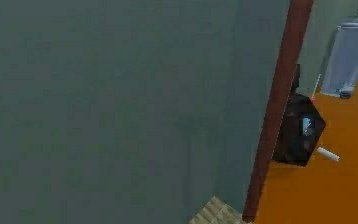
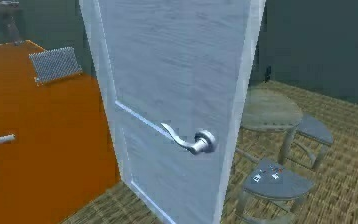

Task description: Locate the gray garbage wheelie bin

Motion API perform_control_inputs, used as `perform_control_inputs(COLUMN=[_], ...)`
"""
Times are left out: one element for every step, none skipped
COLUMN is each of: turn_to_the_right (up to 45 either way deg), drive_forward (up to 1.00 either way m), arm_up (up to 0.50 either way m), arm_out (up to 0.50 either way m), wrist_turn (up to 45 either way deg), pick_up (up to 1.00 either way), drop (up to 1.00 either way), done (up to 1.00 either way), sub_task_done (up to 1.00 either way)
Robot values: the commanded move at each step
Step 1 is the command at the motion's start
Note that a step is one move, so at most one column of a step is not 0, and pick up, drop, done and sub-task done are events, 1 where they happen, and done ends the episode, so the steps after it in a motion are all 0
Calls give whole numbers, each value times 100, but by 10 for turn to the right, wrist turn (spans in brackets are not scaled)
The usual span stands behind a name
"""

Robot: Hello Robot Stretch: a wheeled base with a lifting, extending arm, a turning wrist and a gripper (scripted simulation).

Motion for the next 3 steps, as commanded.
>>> perform_control_inputs(turn_to_the_right=[420,0,0], drive_forward=[0,100,80], arm_up=[0,0,0], arm_out=[0,0,0], wrist_turn=[0,0,0], pick_up=[0,0,0], drop=[0,0,0], done=[0,0,0], sub_task_done=[0,0,0])
